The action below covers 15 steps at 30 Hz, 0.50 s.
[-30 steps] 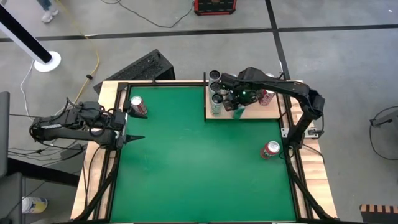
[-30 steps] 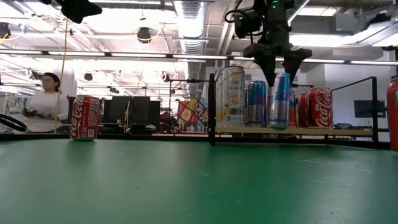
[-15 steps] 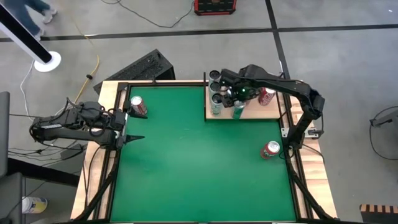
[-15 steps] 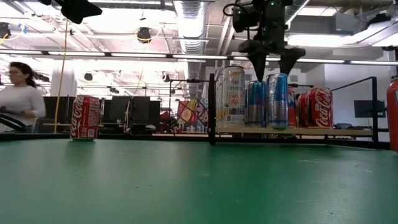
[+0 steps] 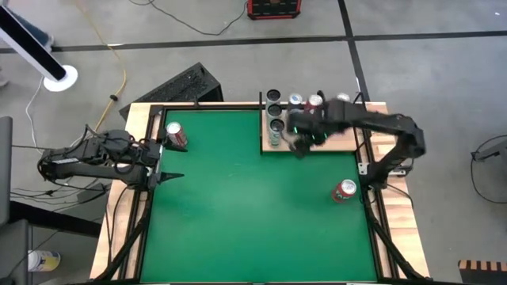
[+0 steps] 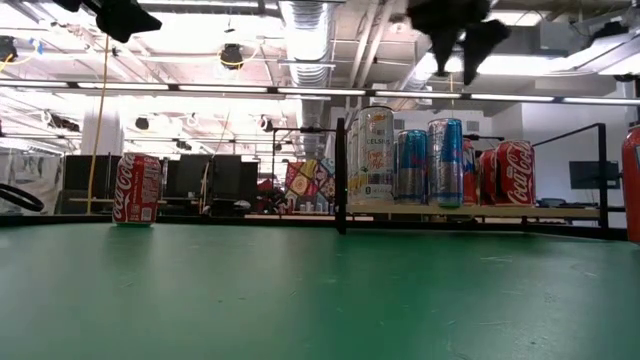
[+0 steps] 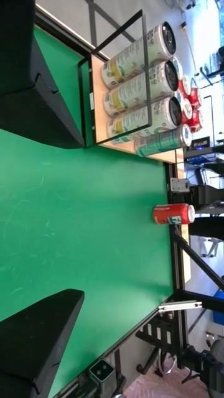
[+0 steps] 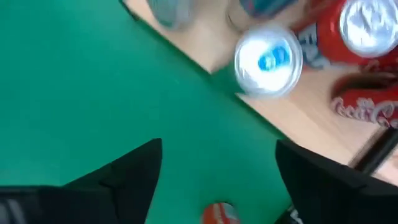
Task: Sort soda cans
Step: Put the blue soda can on the shelf align with the other blue soda cans
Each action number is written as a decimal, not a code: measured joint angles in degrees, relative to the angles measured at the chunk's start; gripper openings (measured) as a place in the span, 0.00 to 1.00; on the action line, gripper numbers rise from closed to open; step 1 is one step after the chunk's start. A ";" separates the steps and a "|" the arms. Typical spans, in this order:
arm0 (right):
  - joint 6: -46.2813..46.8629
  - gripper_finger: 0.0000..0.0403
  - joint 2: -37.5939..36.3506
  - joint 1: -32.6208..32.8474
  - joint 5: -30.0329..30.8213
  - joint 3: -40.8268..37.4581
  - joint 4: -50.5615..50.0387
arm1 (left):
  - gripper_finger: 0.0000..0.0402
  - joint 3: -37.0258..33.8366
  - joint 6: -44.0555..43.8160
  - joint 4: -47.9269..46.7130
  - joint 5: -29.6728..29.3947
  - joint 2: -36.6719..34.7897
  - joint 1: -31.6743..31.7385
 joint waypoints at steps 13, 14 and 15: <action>11.94 0.09 -17.50 11.27 8.52 -41.95 26.72 | 0.93 0.00 -4.53 0.01 -1.19 -0.01 0.00; 11.47 0.05 -17.98 11.13 9.31 -43.63 29.49 | 0.93 0.00 -4.68 0.00 -1.81 0.00 0.01; 10.97 0.05 -18.47 10.86 10.04 -45.12 31.74 | 0.93 0.00 -4.82 0.02 -2.41 0.00 0.02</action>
